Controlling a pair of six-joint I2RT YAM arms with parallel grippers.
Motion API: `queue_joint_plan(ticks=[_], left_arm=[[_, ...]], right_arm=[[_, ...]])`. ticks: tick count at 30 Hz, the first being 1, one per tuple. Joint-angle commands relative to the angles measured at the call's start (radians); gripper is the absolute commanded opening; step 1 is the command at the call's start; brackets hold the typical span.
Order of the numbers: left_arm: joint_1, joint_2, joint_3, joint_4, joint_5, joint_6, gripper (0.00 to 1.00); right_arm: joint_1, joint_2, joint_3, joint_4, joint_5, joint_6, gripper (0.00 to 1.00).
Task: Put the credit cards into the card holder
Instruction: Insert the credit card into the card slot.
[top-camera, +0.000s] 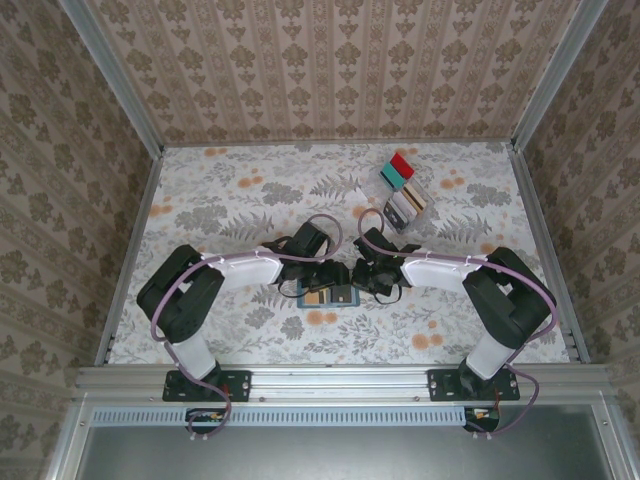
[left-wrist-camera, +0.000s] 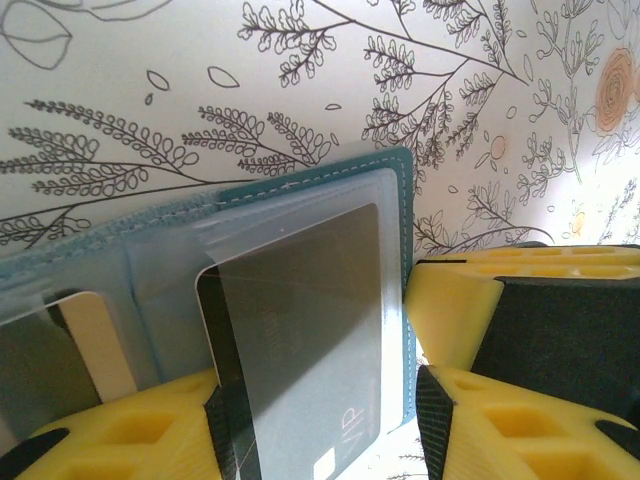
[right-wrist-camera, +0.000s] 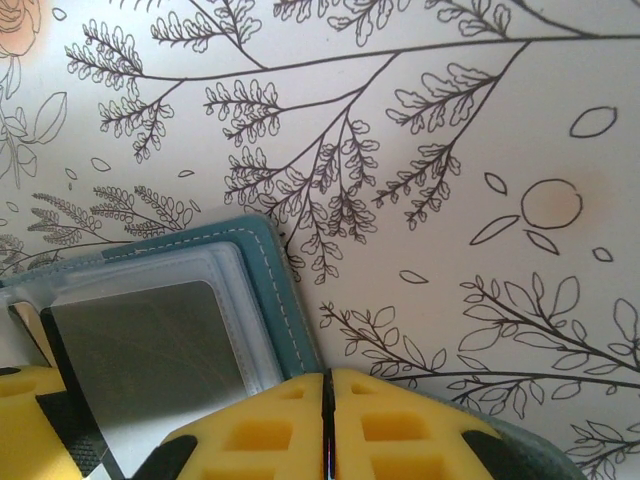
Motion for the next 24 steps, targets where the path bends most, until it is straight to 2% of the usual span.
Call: queue_joint_plan(ticks=[1,5,24], left_arm=[[-0.021,0.018,0.035,-0.020,0.014,0.013,0.51],[-0.021,-0.011,0.037,-0.073,-0.038,0.028,0.53],[-0.020,-0.036,0.043,-0.120,-0.086,0.029,0.58]], right_arm=[[0.008,0.041,-0.038,-0.003,-0.039,0.015,0.10],[0.005,0.036,-0.043,0.002,-0.031,0.023,0.10],[0.004,0.042,-0.042,-0.001,-0.025,0.028,0.10]])
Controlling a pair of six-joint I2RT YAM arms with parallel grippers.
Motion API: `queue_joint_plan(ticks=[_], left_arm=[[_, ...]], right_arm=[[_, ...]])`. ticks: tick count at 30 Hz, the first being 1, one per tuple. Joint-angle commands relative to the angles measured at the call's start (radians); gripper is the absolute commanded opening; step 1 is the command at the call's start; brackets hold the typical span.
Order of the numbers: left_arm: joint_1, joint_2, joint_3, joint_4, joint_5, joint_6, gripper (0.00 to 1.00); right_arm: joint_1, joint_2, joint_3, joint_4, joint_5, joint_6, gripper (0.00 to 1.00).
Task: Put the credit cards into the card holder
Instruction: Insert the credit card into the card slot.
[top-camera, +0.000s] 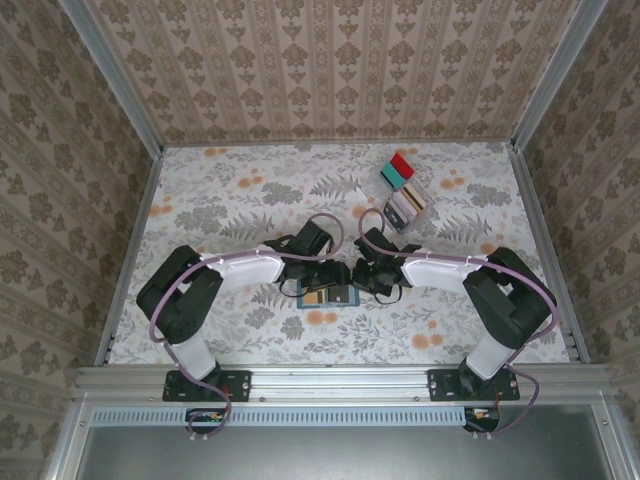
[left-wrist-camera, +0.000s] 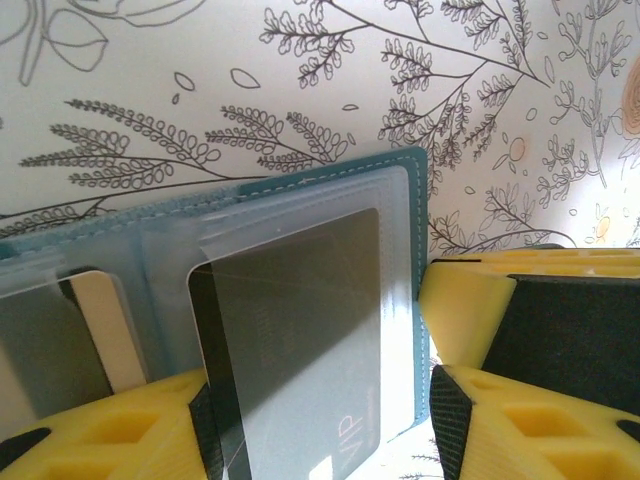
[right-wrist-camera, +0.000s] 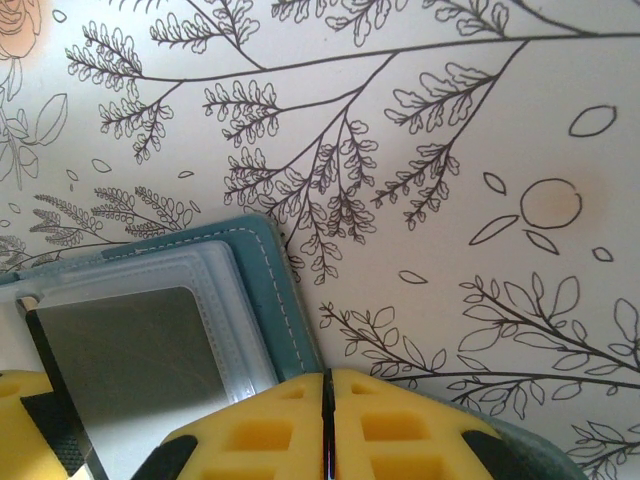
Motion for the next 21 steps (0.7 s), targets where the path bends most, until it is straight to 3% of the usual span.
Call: queue_joint_plan(ticks=[1,9,21], left_arm=[[-0.006,-0.033,0.007,-0.040,-0.028,0.023,0.60],[-0.005,-0.063,-0.013,-0.005,-0.027,0.023,0.62],[-0.006,-0.003,0.000,0.017,0.032,0.020,0.53]], right_arm=[[0.006,0.043,-0.038,-0.007,-0.020,0.026,0.10],[0.006,0.043,-0.040,-0.008,-0.017,0.026,0.10],[0.006,0.037,-0.044,-0.002,-0.025,0.029,0.10]])
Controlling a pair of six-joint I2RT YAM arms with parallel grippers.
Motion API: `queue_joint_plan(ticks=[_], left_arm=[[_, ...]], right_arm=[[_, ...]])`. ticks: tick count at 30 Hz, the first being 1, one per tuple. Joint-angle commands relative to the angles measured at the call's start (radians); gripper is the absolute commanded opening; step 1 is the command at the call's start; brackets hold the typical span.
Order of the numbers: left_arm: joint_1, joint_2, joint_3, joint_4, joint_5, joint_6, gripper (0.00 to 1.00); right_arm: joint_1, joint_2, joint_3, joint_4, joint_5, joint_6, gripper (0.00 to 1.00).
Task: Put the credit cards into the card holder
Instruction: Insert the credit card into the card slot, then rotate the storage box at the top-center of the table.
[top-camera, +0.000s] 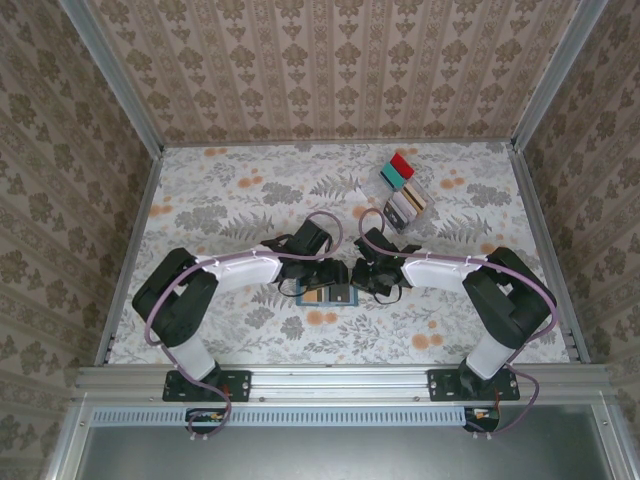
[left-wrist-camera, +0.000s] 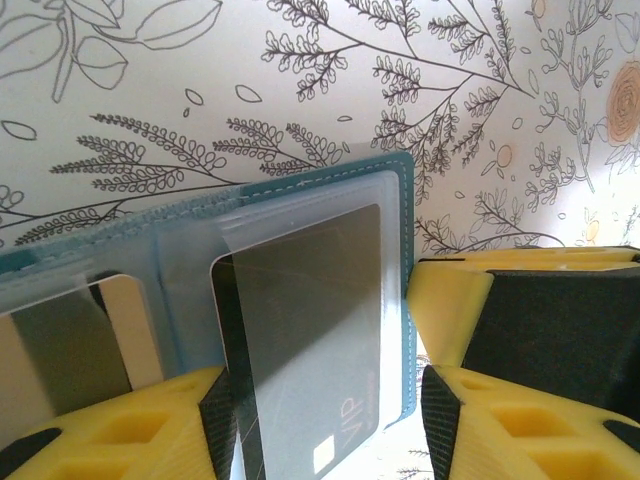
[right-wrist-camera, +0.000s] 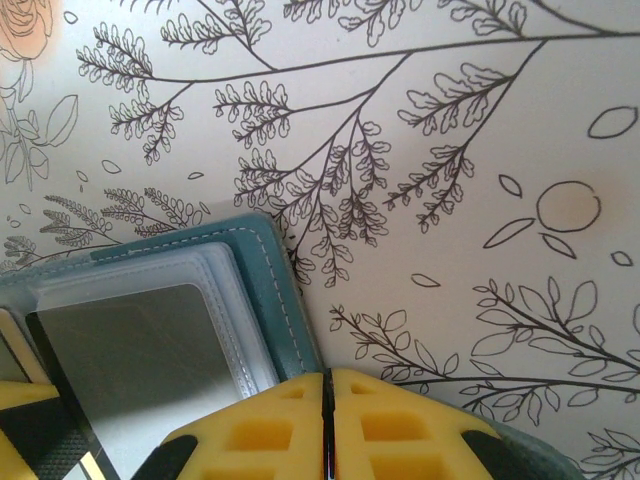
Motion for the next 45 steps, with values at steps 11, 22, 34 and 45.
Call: queue_joint_plan(ticks=[11,22,34,45], left_arm=[[-0.002,-0.075,-0.027,-0.010,-0.051,0.013,0.63],[0.015,-0.180,-0.071,0.000,-0.109,0.031,0.70],[0.068,-0.322,-0.124,0.016,-0.195,0.057,0.76],[0.123,-0.425,-0.158,0.049,-0.226,0.084,0.92]], right_arm=[[0.004,-0.001,-0.028,-0.034,-0.016,0.010,0.12],[-0.015,-0.130,0.055,-0.144,0.018,-0.058,0.25],[-0.252,-0.316,0.231,-0.381,0.119,-0.308,0.41],[-0.541,-0.110,0.479,-0.432,0.015,-0.487,0.55]])
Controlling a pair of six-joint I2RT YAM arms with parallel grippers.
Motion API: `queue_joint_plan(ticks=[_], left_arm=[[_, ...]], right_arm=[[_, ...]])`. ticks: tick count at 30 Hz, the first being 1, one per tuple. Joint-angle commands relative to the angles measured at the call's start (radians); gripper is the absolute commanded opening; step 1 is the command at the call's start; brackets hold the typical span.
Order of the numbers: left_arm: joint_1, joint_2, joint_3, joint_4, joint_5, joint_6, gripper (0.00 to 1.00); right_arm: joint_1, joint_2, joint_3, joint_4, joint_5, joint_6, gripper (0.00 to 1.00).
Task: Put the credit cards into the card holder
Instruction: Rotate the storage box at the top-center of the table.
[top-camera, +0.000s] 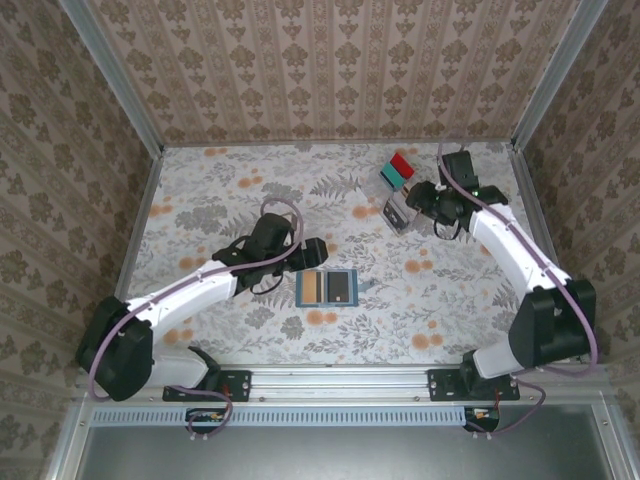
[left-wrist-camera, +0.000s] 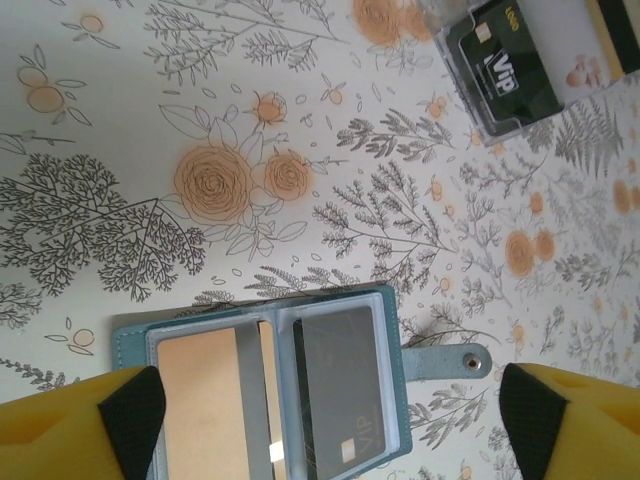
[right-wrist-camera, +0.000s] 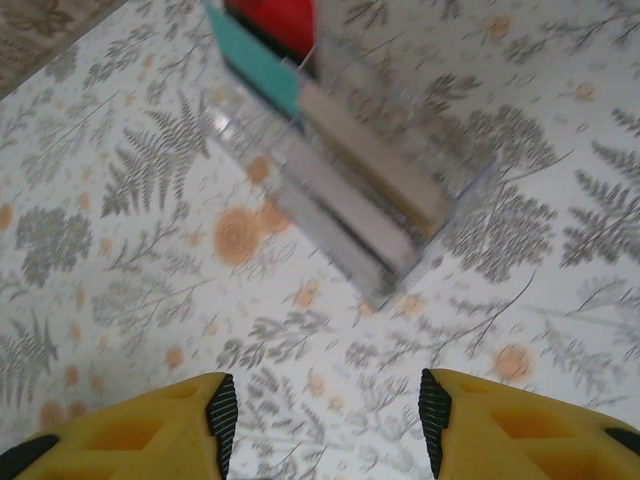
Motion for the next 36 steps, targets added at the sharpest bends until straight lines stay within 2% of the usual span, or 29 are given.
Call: queue_joint_plan(ticks=[1,4,7,12,19,26,36], left_arm=[[0.018,-0.029,-0.010,0.025,-0.023,0.031,0.93],[0.035,-0.029,-0.003,0.019,-0.021,0.040,0.94],[0.053,-0.023,0.001,0.021,-0.010,0.042,0.94],[0.078,-0.007,0.006,0.023,0.011,0.041,0.94],[0.094,0.013,0.007,0.027,0.023,0.037,0.94],[0.101,0.043,0.022,0.028,0.038,0.040,0.94],[0.108,0.050,0.020,0.031,0.053,0.038,0.93]], right_arm=[[-0.034,0.087,0.090,-0.073,-0.030,-0.102,0.55],[-0.063,0.152,0.161,-0.093,0.013,-0.138,0.57],[-0.103,0.215,0.210,-0.081,0.013,-0.140,0.62],[-0.154,0.343,0.289,-0.052,-0.120,-0.130,0.65],[-0.174,0.472,0.376,-0.035,-0.249,-0.121,0.68],[-0.166,0.500,0.353,0.007,-0.404,-0.115,0.68],[-0.094,0.421,0.257,-0.008,-0.425,-0.194,0.67]])
